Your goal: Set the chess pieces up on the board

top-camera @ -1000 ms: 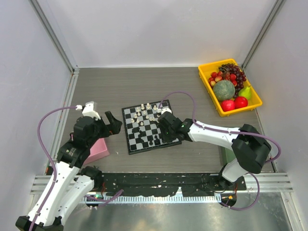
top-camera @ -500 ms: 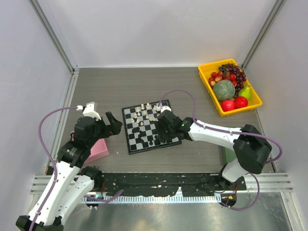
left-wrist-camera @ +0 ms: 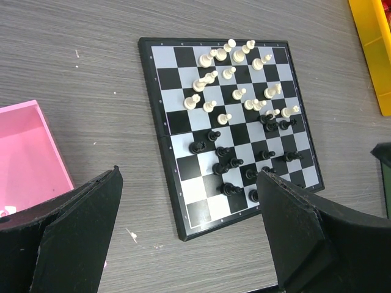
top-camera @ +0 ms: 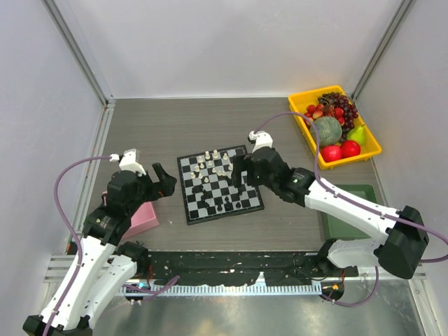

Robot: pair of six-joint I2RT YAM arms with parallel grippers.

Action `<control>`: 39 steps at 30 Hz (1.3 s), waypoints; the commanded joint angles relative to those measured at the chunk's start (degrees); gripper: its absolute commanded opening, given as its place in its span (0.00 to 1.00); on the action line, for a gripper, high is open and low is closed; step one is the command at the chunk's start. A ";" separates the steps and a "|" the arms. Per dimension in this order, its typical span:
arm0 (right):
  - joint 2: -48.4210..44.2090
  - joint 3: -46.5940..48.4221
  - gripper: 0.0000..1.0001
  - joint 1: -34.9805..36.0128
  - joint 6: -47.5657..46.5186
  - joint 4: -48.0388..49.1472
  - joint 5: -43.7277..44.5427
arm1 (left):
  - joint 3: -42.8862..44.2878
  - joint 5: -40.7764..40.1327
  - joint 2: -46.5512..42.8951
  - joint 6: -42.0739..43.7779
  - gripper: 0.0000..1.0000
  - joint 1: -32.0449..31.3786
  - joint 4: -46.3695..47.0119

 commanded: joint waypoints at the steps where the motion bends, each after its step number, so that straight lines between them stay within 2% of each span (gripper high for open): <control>1: 2.03 1.60 0.96 -2.91 0.49 -0.53 -2.48 | 0.35 -0.69 -0.10 1.03 1.00 -0.16 1.33; 2: 3.09 1.78 0.96 -3.52 0.59 -1.23 -2.64 | 0.44 -0.52 0.17 0.94 1.00 -0.16 1.42; 5: 7.73 3.97 0.88 -3.88 -0.81 -2.46 -5.89 | 0.61 -0.43 0.34 1.12 1.00 -0.16 1.24; 7: 10.81 5.81 0.76 -3.96 -0.91 -4.57 -5.55 | 0.96 -0.69 0.34 1.29 1.00 -0.16 0.89; 12: 17.85 9.51 0.58 -3.96 -1.61 -7.74 -6.95 | 0.79 -1.22 0.17 1.38 1.00 -0.16 0.89; 18: 22.43 11.01 0.53 -3.96 -1.70 -7.39 -7.48 | 0.79 -1.48 0.78 1.73 1.00 -0.16 0.89; 33: 27.27 11.54 0.40 -3.88 -2.14 -7.13 -9.06 | 0.53 -1.92 1.66 2.26 0.99 -0.16 1.16; 39: 25.95 10.75 0.19 -3.88 -2.58 -7.13 -8.71 | 0.44 -2.01 1.57 2.35 1.00 -0.16 0.89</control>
